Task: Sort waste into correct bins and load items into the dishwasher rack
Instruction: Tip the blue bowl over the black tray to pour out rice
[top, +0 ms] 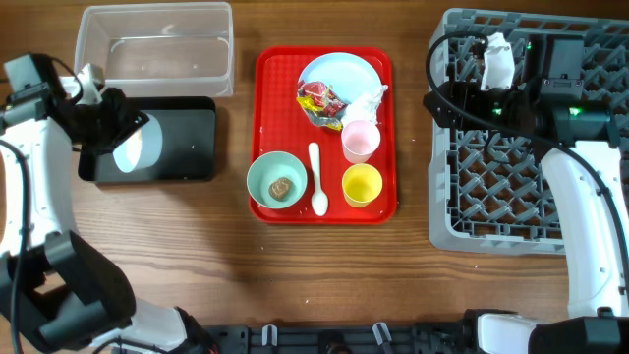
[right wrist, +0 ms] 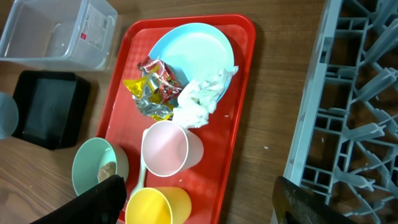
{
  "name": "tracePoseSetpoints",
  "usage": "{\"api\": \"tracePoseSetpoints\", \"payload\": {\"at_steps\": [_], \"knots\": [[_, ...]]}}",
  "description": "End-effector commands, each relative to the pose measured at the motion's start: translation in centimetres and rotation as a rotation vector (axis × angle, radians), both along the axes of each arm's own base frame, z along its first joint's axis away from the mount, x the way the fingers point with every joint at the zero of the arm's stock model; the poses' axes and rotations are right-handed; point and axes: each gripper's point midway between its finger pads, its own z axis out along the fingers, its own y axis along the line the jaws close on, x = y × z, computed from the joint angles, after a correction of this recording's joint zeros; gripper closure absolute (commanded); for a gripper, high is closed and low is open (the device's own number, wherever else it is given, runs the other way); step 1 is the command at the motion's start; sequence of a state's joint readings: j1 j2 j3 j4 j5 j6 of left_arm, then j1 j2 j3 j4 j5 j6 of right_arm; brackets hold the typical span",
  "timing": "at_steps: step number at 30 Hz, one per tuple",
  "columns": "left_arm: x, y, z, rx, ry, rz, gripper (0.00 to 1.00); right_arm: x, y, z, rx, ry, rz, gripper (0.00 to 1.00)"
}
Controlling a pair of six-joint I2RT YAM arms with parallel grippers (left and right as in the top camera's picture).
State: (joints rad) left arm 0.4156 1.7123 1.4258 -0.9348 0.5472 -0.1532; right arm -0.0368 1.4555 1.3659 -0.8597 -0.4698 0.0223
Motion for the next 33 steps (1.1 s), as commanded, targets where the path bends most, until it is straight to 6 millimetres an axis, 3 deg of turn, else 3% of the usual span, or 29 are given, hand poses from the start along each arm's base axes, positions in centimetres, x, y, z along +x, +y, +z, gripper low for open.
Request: {"api": "tracePoseSetpoints", "payload": {"at_steps": [1,7,11,13,17,19,22,33], "knots": [[0.8,0.1,-1.1,-0.156,-0.066,-0.062,0.96,0.4,-0.2,0.1,-0.021,-0.005,-0.01,0.22],[2.9,1.0,-2.6,-0.308,-0.164,-0.08,0.96,0.3,-0.7,-0.3,-0.045,0.011,-0.028,0.22],[3.5,1.8,-1.4,-0.409,-0.269,-0.095,0.96,0.2,-0.7,-0.4,-0.044,0.017,-0.028,0.22],[3.2,2.2,0.1,-0.483,-0.355,-0.12,0.96,0.1,-0.7,-0.4,-0.043,0.022,-0.029,0.22],[2.6,4.2,-0.3,-0.508,-0.372,-0.079,0.96,0.1,-0.7,-0.4,-0.042,0.024,-0.03,0.22],[2.5,4.4,-0.3,-0.51,-0.378,-0.078,0.96,0.0,-0.7,-0.5,-0.042,0.026,-0.03,0.22],[2.5,3.6,1.8,-0.597,-0.49,-0.143,0.96,-0.1,-0.7,-0.6,-0.041,0.033,-0.031,0.22],[2.9,3.6,-1.9,-0.803,-0.52,-0.137,0.96,-0.4,-0.7,-0.7,-0.04,0.048,-0.031,0.23]]}}
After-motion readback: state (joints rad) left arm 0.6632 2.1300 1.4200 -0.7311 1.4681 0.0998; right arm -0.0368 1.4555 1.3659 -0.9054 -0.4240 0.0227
